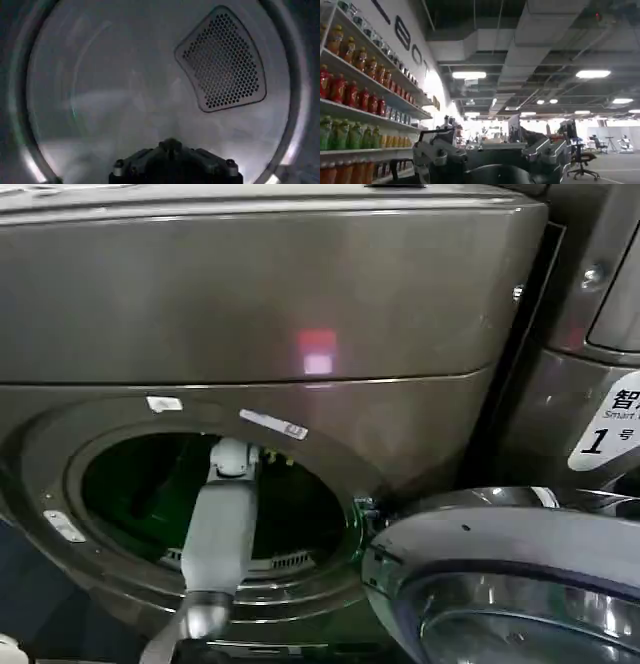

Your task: Grasp the clothes from the dryer.

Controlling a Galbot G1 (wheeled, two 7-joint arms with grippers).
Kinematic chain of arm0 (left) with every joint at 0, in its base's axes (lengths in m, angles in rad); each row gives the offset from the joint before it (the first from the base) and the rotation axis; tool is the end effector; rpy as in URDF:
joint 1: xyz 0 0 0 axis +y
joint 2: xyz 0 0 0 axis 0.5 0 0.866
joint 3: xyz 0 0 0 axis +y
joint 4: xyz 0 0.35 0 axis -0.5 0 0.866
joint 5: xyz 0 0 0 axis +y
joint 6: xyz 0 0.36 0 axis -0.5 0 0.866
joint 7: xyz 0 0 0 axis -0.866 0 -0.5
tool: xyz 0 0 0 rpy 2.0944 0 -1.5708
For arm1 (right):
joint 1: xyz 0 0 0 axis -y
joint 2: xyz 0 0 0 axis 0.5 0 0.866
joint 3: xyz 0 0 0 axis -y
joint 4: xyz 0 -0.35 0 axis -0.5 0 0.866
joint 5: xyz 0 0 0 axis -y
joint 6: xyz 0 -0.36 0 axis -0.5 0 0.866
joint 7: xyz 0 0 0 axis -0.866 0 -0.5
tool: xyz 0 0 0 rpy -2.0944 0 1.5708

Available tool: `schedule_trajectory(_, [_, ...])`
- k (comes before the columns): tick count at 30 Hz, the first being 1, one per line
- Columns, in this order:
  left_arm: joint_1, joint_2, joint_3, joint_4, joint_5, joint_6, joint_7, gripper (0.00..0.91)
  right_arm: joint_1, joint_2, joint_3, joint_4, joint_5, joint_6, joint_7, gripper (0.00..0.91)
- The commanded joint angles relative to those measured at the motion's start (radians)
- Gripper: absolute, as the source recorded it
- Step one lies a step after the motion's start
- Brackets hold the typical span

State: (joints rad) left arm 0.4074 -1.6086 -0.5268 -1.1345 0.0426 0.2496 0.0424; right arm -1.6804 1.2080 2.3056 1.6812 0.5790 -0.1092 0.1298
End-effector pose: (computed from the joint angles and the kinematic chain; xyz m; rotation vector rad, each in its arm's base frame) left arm 0.5613 -0.0179 -0.2078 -0.0829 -3.0944 -0.0136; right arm -0.1587 -0.4372 -0.0894 2.0393 1.9676 -0.4114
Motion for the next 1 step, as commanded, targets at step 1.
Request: schedule_trajectory(1, [0.002, -0.001, 0.003, -0.002, -0.004, 0.000, -0.003, 0.000, 0.001, 0.003, 0.002, 0.002, -0.002, -0.002, -0.005, 0.907])
